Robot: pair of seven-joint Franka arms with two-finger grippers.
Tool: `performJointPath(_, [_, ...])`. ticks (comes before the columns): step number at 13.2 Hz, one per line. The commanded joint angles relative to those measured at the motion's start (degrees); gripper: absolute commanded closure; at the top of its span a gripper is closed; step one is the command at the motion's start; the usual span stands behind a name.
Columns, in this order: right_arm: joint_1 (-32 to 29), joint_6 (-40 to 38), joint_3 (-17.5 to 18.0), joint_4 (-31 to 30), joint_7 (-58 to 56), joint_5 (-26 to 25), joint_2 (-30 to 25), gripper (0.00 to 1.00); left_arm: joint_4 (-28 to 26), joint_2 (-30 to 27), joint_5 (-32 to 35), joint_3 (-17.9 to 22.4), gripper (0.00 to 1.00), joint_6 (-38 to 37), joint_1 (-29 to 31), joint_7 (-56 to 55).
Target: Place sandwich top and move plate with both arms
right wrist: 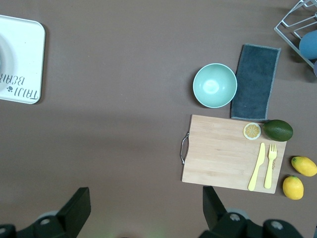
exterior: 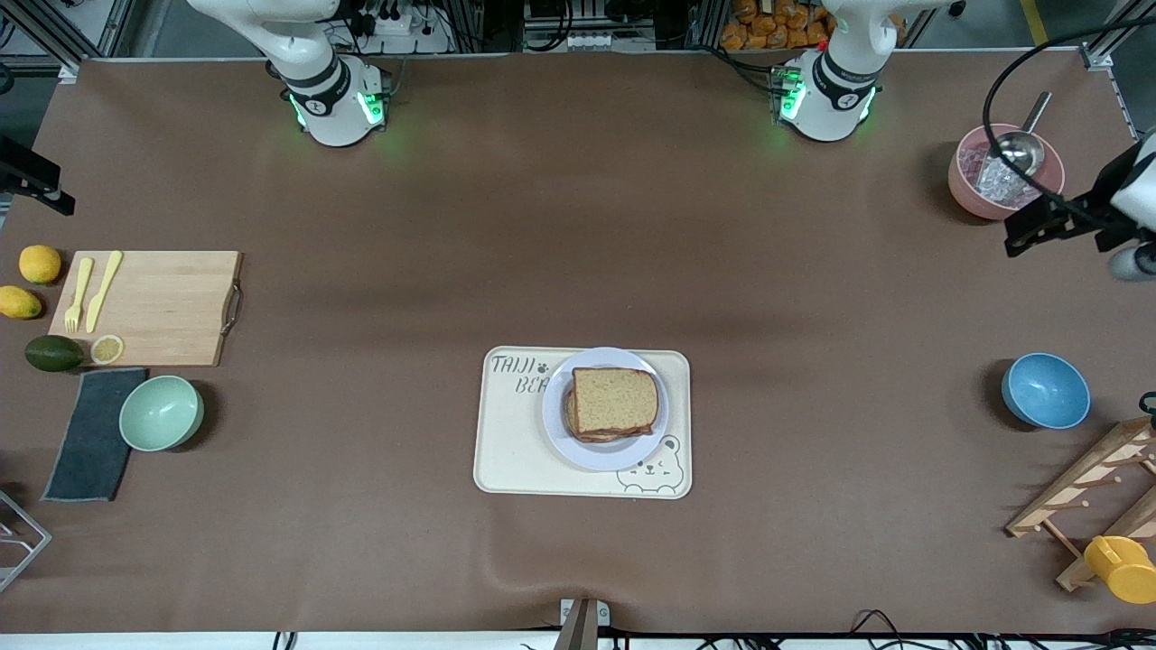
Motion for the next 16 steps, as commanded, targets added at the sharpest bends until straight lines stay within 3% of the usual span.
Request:
performJointPath(1, [-1.53, 0.13, 1.14, -0.19, -0.04, -0.02, -0.45, 0.00, -6.72, -5.98, -2.13, 3.88, 0.00, 1.19, -2.57, -0.67])
performJointPath(6, [-1.61, 0.13, 1.14, -0.19, -0.04, -0.02, -0.45, 0.00, -12.16, -9.23, -1.51, 3.89, 0.00, 3.91, -3.36, -0.94])
performJointPath(16, [-1.61, 0.13, 1.14, -0.19, -0.04, -0.02, -0.37, 0.00, -9.28, -7.75, -1.33, 3.89, 0.00, 3.30, -2.49, 0.20])
